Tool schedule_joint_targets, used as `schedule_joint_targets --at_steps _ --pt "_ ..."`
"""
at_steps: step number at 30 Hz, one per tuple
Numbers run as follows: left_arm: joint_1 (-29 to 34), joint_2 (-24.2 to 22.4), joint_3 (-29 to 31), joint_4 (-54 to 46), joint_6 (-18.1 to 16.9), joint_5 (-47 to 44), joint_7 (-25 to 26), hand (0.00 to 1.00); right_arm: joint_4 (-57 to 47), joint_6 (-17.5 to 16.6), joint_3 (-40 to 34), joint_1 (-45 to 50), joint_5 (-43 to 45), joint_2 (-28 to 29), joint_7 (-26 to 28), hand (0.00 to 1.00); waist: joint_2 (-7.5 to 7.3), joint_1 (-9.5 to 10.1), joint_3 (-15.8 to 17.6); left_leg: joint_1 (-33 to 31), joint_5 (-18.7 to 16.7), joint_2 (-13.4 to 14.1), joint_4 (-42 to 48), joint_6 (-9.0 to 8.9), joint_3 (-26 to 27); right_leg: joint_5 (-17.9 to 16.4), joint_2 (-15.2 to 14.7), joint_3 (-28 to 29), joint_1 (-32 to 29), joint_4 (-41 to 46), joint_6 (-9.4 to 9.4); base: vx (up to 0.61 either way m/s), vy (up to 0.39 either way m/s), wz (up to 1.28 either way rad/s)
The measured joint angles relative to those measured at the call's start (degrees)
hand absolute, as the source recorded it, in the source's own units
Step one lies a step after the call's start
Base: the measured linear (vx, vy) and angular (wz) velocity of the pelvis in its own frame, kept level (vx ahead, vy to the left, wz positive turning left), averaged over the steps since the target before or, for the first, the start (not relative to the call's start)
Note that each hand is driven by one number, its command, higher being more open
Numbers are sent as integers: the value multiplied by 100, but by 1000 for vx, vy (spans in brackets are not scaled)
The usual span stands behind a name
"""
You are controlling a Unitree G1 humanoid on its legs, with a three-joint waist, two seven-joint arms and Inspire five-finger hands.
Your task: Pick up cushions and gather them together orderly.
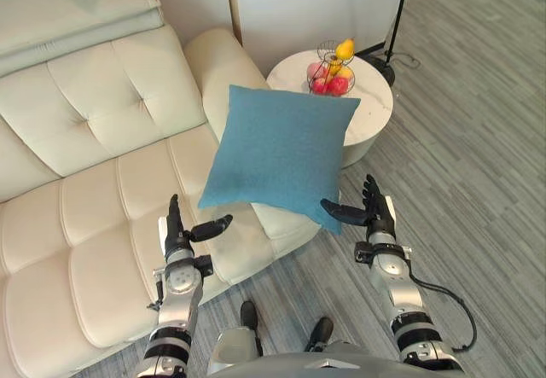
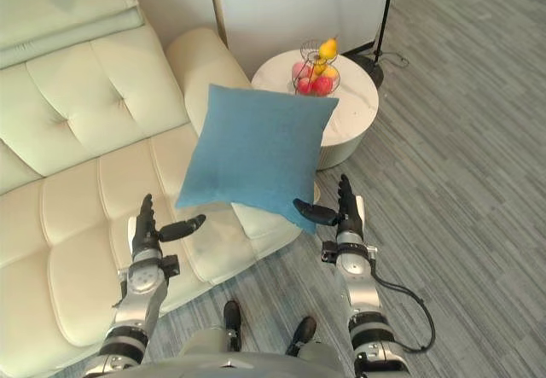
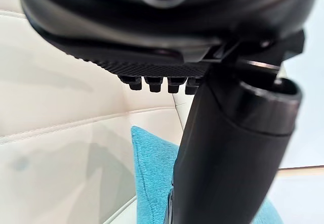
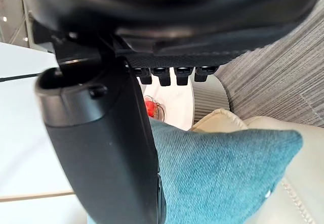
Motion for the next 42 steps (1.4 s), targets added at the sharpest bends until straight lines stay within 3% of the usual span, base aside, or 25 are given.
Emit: schedule_joint_targets --at_steps 11,12,20,28,35,41,42 --pt "-1668 140 -496 526 -27 -424 314 100 415 -6 257 -1182 375 -18 -418 100 22 -2 718 -899 19 110 551 66 -31 10 -71 84 -877 519 -76 -47 8 -2" --pt "-1981 180 -581 768 -26 -446 316 0 463 -6 282 -1325 382 -12 -473 0 21 -9 810 -996 33 111 603 88 -30 1 -100 94 -993 617 -89 0 0 0" --pt "-2792 388 -734 1053 -23 -629 411 0 472 -7 352 -1976 604 140 -723 0 -15 -23 1188 -1481 56 230 912 123 -4 4 -139 182 -1521 968 -185 -33 -8 -4" --pt "-2678 447 -897 338 -36 -979 529 0 -116 -66 498 -1927 836 132 -834 0 -32 -12 1261 -1503 61 247 929 129 3 9 -158 191 -1544 986 -196 11 -8 -1" --pt "-1450 102 -1356 -1198 -68 -979 366 0 -814 -197 586 -754 822 86 -803 0 -36 -98 1249 -877 65 71 618 124 -90 -185 -259 142 -1003 1021 -113 81 -1 12" --pt "-708 -46 -1449 -1545 -82 -980 119 0 -1102 -195 588 -59 815 37 -536 0 -33 -200 1219 -279 341 -83 -45 81 -128 -298 -307 66 -658 1018 -80 64 -32 9" --pt "-377 -145 -1470 -1731 -82 -980 70 0 -1223 -195 587 205 812 34 -474 0 -34 -224 1078 -95 478 -114 -354 63 -180 -355 -309 -2 -577 1019 -63 95 -71 28"
